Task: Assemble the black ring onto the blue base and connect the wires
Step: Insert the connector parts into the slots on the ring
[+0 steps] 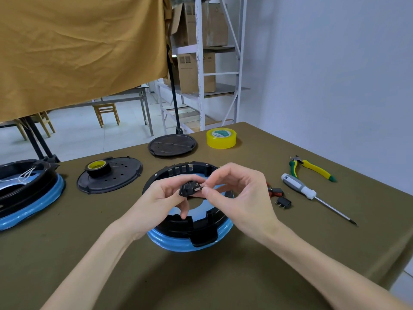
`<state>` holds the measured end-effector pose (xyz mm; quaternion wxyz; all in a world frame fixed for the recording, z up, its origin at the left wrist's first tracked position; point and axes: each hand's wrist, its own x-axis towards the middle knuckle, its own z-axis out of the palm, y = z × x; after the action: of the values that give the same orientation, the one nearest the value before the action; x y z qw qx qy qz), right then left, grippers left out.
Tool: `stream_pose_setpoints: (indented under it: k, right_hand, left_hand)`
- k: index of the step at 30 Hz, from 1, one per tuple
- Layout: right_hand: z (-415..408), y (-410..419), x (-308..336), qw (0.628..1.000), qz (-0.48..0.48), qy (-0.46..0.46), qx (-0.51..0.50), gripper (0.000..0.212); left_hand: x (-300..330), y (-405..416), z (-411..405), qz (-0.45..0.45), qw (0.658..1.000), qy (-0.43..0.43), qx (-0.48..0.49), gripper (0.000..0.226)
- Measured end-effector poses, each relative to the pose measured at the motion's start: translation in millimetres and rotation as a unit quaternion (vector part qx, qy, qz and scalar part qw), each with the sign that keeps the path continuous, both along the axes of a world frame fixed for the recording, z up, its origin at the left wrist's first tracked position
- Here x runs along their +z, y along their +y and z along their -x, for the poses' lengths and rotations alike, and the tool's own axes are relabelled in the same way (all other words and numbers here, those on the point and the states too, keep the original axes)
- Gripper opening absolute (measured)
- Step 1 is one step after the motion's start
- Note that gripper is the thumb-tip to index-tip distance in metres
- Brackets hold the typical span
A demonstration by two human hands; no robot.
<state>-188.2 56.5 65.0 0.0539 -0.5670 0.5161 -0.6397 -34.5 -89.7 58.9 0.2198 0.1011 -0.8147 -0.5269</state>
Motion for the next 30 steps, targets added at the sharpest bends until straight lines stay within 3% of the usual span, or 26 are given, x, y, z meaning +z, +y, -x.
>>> stream_pose_setpoints:
  k: [13, 16, 21, 26, 30]
  right_hand:
    - [1.3, -1.2, -3.1, 0.996, -0.038, 0.058, -0.051, 0.034]
    - [6.8, -1.6, -2.6, 0.994, -0.092, 0.044, -0.047, 0.040]
    - [17.3, -0.5, -5.7, 0.986, -0.163, 0.001, -0.039, 0.040]
    - [14.3, 1.0, -12.8, 0.985, -0.151, -0.071, -0.037, 0.036]
    - [9.9, -1.7, -17.3, 0.987, -0.134, -0.076, -0.047, 0.038]
  left_hand:
    - [-7.9, 6.3, 7.5, 0.024, 0.997, 0.036, 0.071, 0.037]
    - [-8.9, 9.5, 9.6, 0.033, 0.996, 0.016, 0.079, 0.034]
    - [-13.8, 12.5, 15.3, 0.091, 0.991, -0.025, 0.098, 0.051]
    - [-16.6, 11.4, 16.5, 0.110, 0.988, -0.018, 0.110, 0.049]
    - [-15.8, 10.7, 16.4, 0.117, 0.986, -0.014, 0.115, 0.046]
